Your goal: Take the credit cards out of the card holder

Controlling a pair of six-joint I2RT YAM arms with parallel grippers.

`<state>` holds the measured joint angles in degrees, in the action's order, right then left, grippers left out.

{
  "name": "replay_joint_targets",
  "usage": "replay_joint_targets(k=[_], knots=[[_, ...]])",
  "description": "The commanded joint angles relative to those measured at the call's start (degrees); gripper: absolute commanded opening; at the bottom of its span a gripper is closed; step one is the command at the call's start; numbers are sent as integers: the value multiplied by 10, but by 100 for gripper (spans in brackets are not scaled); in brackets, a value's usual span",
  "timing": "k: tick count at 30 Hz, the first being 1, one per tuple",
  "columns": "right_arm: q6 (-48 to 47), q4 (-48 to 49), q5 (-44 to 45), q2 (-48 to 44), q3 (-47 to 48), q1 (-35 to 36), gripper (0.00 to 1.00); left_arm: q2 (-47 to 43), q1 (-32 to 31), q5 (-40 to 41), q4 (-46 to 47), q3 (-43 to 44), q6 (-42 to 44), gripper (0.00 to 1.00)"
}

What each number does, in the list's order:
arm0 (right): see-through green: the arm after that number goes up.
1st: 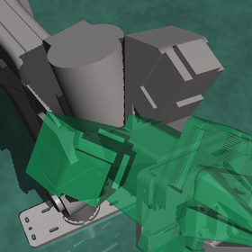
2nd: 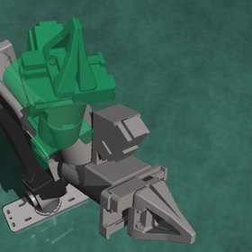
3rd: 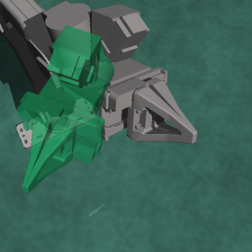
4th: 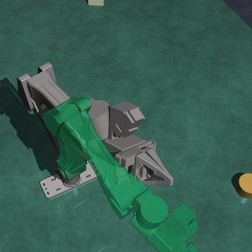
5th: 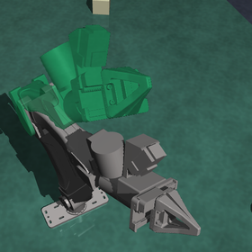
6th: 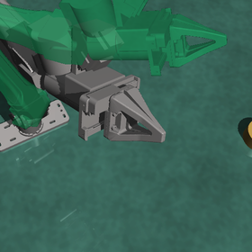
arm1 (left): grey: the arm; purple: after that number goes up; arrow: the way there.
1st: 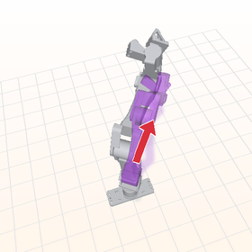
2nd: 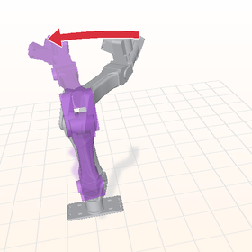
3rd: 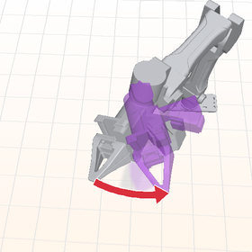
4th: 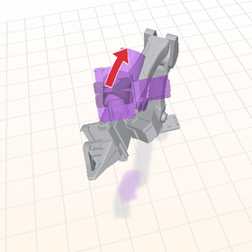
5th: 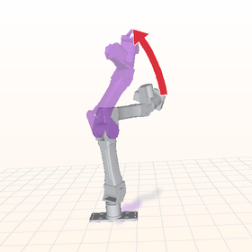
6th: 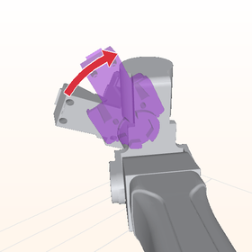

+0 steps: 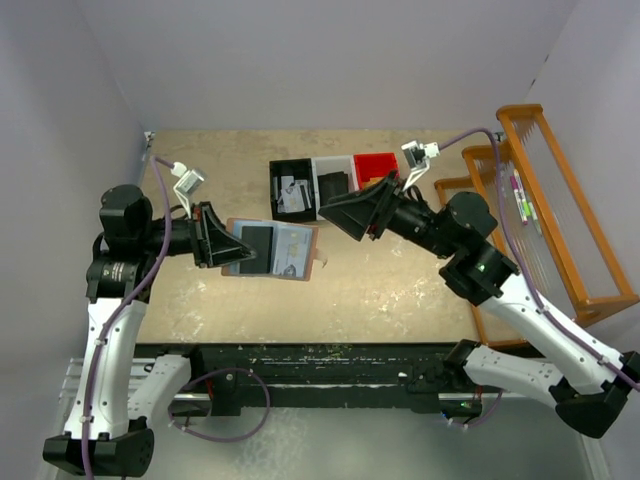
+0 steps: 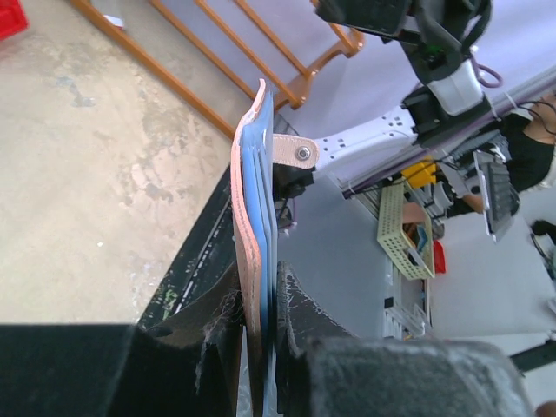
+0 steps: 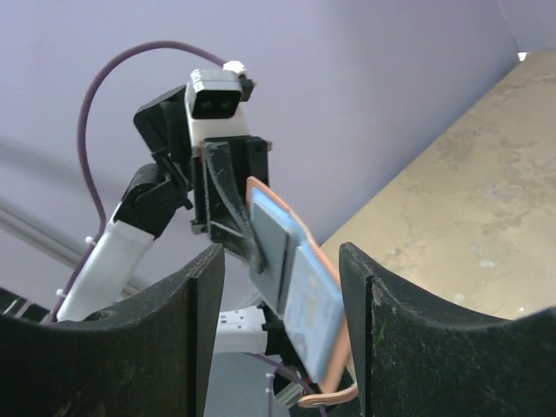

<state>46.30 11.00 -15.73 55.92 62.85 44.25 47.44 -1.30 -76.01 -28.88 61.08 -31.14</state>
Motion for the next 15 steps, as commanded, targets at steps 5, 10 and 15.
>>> replay_joint_targets(k=[5, 10, 15], knots=[[19, 100, -95, 66, -1, 45, 51, 7, -1, 56, -33, 27, 60, 12], [51, 162, -149, 128, -14, 60, 43, 18, -1, 42, -29, 34, 60, 9], [69, 198, -158, 147, -36, 61, 41, 27, -1, 14, -49, 44, 74, 8]])
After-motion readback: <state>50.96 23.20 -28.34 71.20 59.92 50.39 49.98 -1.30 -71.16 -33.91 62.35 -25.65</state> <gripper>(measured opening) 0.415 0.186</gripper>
